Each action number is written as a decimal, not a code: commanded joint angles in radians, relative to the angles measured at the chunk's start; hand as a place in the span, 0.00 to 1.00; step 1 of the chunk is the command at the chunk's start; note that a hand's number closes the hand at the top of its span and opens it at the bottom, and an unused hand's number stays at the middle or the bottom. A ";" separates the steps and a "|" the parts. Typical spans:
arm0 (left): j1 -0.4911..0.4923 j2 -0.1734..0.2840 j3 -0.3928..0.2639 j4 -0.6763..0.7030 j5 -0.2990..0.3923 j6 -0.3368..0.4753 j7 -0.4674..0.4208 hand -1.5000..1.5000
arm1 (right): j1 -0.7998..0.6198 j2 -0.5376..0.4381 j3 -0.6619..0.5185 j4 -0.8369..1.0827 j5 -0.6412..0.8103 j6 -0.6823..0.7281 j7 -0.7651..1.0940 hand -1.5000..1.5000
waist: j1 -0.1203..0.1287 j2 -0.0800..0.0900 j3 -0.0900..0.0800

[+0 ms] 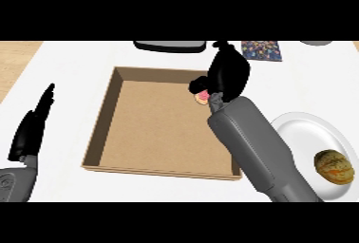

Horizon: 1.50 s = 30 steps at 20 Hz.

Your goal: Pick the cupcake from the plate and place it in the cardboard box

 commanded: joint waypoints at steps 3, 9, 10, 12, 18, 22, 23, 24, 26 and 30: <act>-0.034 0.002 0.004 0.003 0.004 -0.013 0.024 0.50 | -0.077 0.008 0.047 0.182 -0.064 -0.321 0.081 0.00 | -0.001 -0.002 0.000; 0.012 0.009 0.022 -0.019 0.007 -0.009 0.028 0.50 | -0.178 0.009 0.047 0.213 -0.008 -0.455 0.078 0.00 | -0.026 -0.017 0.000; 0.003 0.007 0.038 0.043 0.000 0.012 -0.025 0.50 | -0.145 0.009 0.068 0.194 0.010 -0.540 0.058 0.00 | -0.031 -0.013 -0.001; 0.041 -0.004 0.020 -0.019 -0.002 0.008 0.017 0.50 | -0.133 0.009 0.019 0.188 0.041 -0.584 0.052 0.00 | -0.044 -0.021 0.000; 0.074 0.023 0.059 -0.006 0.018 -0.012 -0.012 0.50 | -0.009 0.009 0.074 0.002 0.092 -0.657 0.087 0.00 | -0.080 -0.029 0.000; 0.086 0.047 0.086 -0.055 0.031 -0.016 0.040 0.50 | 0.104 0.009 0.032 -0.205 0.176 -0.578 0.123 0.00 | -0.106 -0.040 0.000; 0.096 0.002 0.063 -0.003 0.003 0.020 -0.006 0.50 | 0.178 0.009 0.057 -0.259 0.186 -0.579 0.119 0.00 | -0.113 -0.035 0.000; 0.133 0.009 0.083 -0.018 0.026 0.010 -0.021 0.50 | 0.242 0.009 0.041 -0.341 0.206 -0.522 0.099 0.00 | -0.128 -0.043 0.000; 0.084 0.043 0.101 -0.011 0.026 -0.002 0.032 0.50 | 0.335 0.009 0.089 -0.438 0.271 -0.522 0.159 0.00 | -0.133 -0.042 -0.001; 0.139 0.034 0.102 -0.051 0.034 -0.005 -0.001 0.50 | 0.586 0.009 0.117 -0.729 0.329 -0.397 0.099 0.00 | -0.136 -0.043 0.000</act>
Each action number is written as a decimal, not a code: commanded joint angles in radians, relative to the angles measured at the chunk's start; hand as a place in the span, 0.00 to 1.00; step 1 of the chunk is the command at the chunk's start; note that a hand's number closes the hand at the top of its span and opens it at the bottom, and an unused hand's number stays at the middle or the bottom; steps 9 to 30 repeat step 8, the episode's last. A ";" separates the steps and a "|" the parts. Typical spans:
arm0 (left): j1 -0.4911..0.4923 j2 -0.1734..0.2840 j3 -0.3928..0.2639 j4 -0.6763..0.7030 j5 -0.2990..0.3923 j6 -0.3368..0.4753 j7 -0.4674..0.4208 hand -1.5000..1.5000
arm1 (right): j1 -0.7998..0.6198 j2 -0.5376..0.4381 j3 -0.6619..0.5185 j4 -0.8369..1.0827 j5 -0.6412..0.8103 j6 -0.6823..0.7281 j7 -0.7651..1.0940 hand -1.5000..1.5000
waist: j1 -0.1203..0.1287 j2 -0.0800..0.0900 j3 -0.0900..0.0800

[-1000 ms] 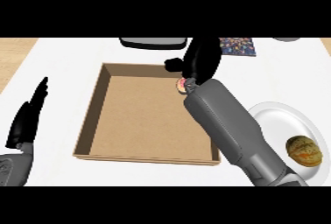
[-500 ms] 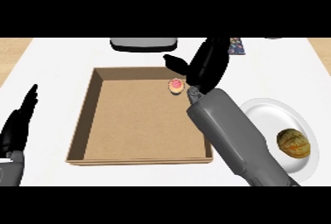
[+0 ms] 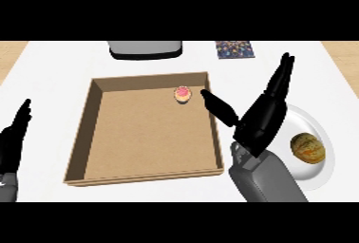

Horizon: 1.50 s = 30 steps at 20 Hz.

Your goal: Pick the cupcake from the plate and place it in the cardboard box

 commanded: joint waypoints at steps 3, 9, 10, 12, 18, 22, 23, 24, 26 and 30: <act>-0.006 -0.011 0.004 -0.017 -0.006 0.016 0.011 0.50 | 0.345 -0.050 0.097 -0.457 0.063 0.169 0.058 0.00 | -0.008 0.002 0.000; 0.034 -0.004 -0.005 -0.063 -0.002 -0.015 0.021 0.50 | 0.643 -0.100 0.250 -0.674 0.104 0.221 0.041 0.00 | 0.013 0.006 0.000; 0.034 -0.004 -0.005 -0.063 -0.002 -0.015 0.021 0.50 | 0.643 -0.100 0.250 -0.674 0.104 0.221 0.041 0.00 | 0.013 0.006 0.000; 0.034 -0.004 -0.005 -0.063 -0.002 -0.015 0.021 0.50 | 0.643 -0.100 0.250 -0.674 0.104 0.221 0.041 0.00 | 0.013 0.006 0.000; 0.034 -0.004 -0.005 -0.063 -0.002 -0.015 0.021 0.50 | 0.643 -0.100 0.250 -0.674 0.104 0.221 0.041 0.00 | 0.013 0.006 0.000; 0.034 -0.004 -0.005 -0.063 -0.002 -0.015 0.021 0.50 | 0.643 -0.100 0.250 -0.674 0.104 0.221 0.041 0.00 | 0.013 0.006 0.000; 0.034 -0.004 -0.005 -0.063 -0.002 -0.015 0.021 0.50 | 0.643 -0.100 0.250 -0.674 0.104 0.221 0.041 0.00 | 0.013 0.006 0.000; 0.034 -0.004 -0.005 -0.063 -0.002 -0.015 0.021 0.50 | 0.643 -0.100 0.250 -0.674 0.104 0.221 0.041 0.00 | 0.013 0.006 0.000; 0.034 -0.004 -0.005 -0.063 -0.002 -0.015 0.021 0.50 | 0.643 -0.100 0.250 -0.674 0.104 0.221 0.041 0.00 | 0.013 0.006 0.000; 0.034 -0.004 -0.005 -0.063 -0.002 -0.015 0.021 0.50 | 0.643 -0.100 0.250 -0.674 0.104 0.221 0.041 0.00 | 0.013 0.006 0.000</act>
